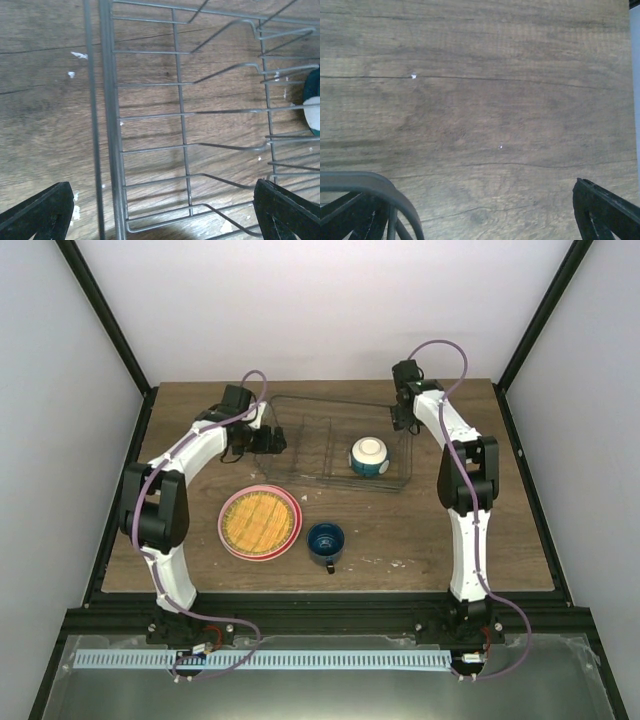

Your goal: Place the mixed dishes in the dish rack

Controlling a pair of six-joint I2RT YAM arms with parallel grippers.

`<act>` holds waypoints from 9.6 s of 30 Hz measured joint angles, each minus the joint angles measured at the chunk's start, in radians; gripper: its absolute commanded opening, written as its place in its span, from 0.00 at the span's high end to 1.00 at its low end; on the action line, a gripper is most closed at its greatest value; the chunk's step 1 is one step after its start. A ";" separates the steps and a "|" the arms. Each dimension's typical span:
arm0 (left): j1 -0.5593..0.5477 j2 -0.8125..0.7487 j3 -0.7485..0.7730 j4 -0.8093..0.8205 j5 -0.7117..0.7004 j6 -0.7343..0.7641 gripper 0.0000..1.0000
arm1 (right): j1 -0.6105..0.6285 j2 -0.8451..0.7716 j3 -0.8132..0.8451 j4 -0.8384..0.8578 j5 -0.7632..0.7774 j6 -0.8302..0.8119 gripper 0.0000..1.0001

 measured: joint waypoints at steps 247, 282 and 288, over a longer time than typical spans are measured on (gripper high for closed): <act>-0.189 -0.436 -0.614 1.132 0.179 -0.338 1.00 | 0.157 -0.686 -1.052 1.469 -1.635 1.153 0.42; -0.193 -0.434 -0.635 1.105 0.166 -0.249 0.65 | 0.159 -0.668 -0.877 1.119 -1.592 0.944 0.99; -0.182 -0.472 -0.675 1.027 0.160 -0.224 0.58 | 0.102 -0.668 -0.857 1.040 -1.521 0.855 0.99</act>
